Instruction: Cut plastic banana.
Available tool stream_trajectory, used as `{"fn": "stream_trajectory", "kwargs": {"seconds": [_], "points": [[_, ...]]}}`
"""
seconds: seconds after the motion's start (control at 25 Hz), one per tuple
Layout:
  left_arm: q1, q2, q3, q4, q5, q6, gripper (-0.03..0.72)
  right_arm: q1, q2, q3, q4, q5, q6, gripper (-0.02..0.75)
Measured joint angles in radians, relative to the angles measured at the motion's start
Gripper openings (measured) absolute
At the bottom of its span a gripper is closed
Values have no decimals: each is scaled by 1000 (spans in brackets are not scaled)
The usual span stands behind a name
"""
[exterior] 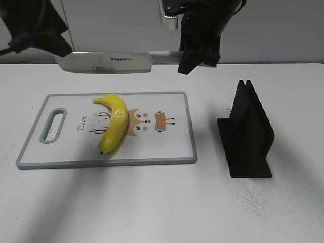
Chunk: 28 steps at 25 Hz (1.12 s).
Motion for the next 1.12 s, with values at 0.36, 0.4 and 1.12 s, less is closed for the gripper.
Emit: {"fn": "stream_trajectory", "kwargs": {"seconds": [0.36, 0.4, 1.12], "points": [[-29, 113, -13, 14, -4, 5, 430, 11, 3, -1, 4, 0, -44, 160], [-29, 117, -13, 7, -11, 5, 400, 11, 4, -1, 5, 0, -45, 160], [-29, 270, -13, -17, -111, 26, 0, 9, 114, -17, 20, -69, 13, 160]]}}
